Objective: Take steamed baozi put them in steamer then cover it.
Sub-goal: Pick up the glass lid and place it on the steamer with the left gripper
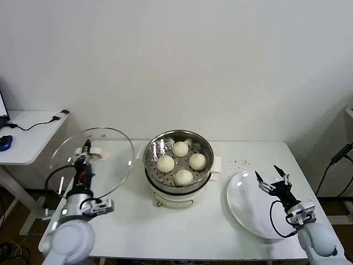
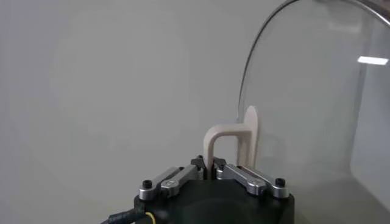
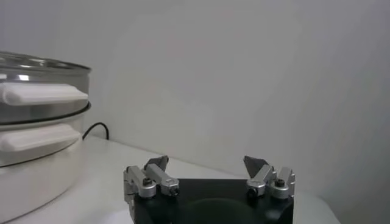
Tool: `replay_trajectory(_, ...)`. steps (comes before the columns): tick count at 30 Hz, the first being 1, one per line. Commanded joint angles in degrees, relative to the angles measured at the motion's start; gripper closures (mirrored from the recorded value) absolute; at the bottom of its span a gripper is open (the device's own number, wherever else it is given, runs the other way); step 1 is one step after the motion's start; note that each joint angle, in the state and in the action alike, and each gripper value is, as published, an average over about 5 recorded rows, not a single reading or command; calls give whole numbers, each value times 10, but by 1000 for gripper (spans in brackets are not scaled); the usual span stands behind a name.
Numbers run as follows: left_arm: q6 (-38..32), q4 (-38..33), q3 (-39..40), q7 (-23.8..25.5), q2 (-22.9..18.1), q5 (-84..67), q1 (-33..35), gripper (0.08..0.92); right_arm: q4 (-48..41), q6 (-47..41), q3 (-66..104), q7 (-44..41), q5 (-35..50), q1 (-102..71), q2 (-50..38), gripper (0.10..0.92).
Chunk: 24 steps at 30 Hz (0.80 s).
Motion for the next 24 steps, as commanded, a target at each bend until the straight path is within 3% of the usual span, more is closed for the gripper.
replay_trajectory(1,130,-6,234,190,-56,117,-189,852,-16,1,-10,6,-10,20,2,203)
replay_trajectory(8,128,69,287,194,-185,179,-224,852,-15,3,0,7,-11,12,1,203)
replay_trajectory(13,120,115,296,186,-252,210,-223,852,-16,6,8,5,-12,5,3,203)
replay_trajectory(24,114,211,309,147,-305,231,-241,852,-28,14,15,4,-19,3,7,203)
